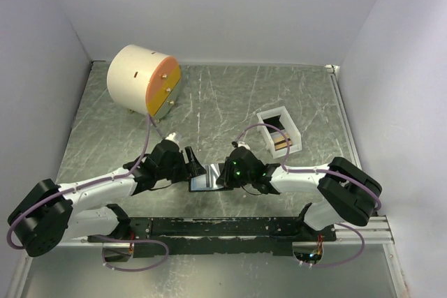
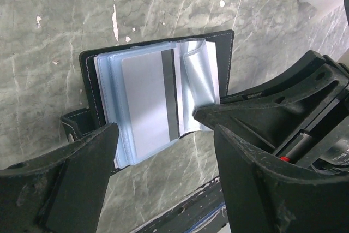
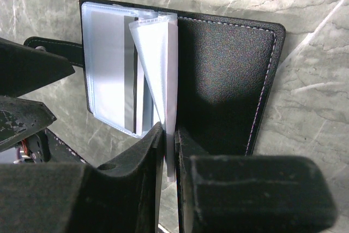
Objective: Put the credit cards into the card holder
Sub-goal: Open the card holder at the center of the board.
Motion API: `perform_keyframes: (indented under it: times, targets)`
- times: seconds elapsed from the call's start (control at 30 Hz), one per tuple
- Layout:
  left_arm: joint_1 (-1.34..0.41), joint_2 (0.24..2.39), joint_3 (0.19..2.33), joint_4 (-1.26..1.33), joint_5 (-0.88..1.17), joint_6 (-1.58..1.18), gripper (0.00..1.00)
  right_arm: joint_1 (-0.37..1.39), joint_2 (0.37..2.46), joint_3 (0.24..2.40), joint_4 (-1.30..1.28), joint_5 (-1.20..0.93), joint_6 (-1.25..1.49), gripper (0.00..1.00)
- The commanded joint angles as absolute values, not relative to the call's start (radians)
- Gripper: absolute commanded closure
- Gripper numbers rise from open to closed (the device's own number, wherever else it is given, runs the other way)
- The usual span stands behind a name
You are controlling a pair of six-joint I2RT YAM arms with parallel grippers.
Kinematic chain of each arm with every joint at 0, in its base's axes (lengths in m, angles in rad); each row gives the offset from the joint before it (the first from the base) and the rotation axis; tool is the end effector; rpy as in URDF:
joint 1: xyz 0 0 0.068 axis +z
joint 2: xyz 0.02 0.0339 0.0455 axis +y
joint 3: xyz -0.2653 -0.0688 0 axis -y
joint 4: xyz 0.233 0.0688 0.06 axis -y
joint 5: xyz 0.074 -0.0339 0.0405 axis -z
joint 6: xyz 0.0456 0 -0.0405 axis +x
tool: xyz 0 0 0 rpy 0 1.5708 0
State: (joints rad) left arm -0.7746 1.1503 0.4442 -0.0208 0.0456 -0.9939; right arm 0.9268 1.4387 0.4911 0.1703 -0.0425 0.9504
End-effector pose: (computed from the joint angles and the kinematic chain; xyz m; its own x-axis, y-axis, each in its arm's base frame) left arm 0.1538 -0.1534 0.1707 -0.8651 -0.3249 -0.3822 -0.0037 0.7660 -0.6428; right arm 0.1515 0.2051 0.1385 -0.9097 0.1423 -0.3901 -0.1324 0.7910 0.5973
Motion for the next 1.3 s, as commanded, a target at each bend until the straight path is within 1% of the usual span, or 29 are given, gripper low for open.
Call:
perform_keyframes:
  times: [0.0, 0.63, 0.97, 1.27]
  targets:
    - [-0.77, 1.168, 0.421, 0.058, 0.028, -0.978, 0.18, 0.922, 1.43, 0.473, 0.175, -0.054, 0.955, 0.87]
    - [-0.77, 1.242, 0.421, 0.163, 0.12, -0.992, 0.2, 0.922, 1.436, 0.469, 0.188, -0.06, 0.957, 0.87]
    - [-0.77, 1.197, 0.422, 0.224, 0.204, -1.044, 0.21, 0.922, 1.445, 0.466, 0.196, -0.064, 0.959, 0.86]
    - [-0.77, 1.179, 0.401, 0.279, 0.228, -1.078, 0.21, 0.922, 1.456, 0.472, 0.198, -0.072, 0.957, 0.84]
